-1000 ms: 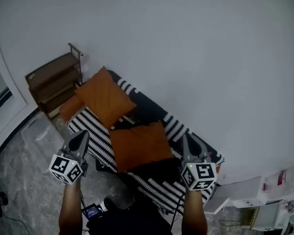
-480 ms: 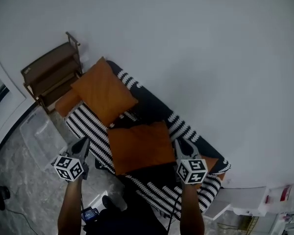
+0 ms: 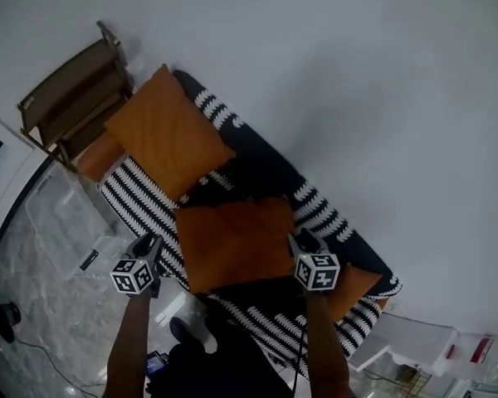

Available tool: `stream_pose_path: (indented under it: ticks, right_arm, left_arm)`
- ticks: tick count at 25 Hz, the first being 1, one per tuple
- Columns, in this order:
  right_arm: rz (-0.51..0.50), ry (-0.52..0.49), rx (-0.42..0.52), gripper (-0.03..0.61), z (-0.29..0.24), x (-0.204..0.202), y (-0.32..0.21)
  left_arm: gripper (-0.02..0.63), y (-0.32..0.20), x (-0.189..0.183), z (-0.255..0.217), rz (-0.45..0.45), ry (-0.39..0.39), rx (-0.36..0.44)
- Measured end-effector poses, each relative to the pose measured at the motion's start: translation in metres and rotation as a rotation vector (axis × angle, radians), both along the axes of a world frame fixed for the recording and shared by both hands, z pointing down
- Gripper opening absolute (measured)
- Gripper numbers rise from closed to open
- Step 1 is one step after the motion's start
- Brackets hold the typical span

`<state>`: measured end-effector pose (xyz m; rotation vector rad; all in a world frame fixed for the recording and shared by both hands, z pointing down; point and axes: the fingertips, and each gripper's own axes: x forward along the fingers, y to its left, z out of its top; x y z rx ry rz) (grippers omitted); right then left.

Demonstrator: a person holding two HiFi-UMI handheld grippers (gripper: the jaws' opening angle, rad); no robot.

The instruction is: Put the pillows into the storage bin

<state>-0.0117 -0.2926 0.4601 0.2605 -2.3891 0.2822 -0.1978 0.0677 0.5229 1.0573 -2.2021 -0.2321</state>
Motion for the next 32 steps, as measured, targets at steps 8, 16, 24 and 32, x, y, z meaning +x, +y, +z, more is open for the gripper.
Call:
stream_pose_path:
  ticks: [8,16,24,32]
  right_arm:
    - [-0.016,0.237,-0.110,0.216,0.153,0.005,-0.028]
    - [-0.048,0.393,-0.097,0.249,0.246,0.013,-0.059]
    - [-0.135,0.499,-0.006,0.247,0.305,0.007,-0.067]
    - [-0.146,0.520,0.014,0.050,0.307,0.004,-0.059]
  left_arm:
    - [0.203,-0.019,0.013,0.152,-0.028,0.225,-0.110]
    - [0.282,-0.043,0.045,0.248,-0.002,0.351,-0.186]
    - [0.291,-0.069,0.074,0.309,0.030,0.439,-0.236]
    - [0.105,-0.070,0.070,0.312,-0.063,0.433,-0.263]
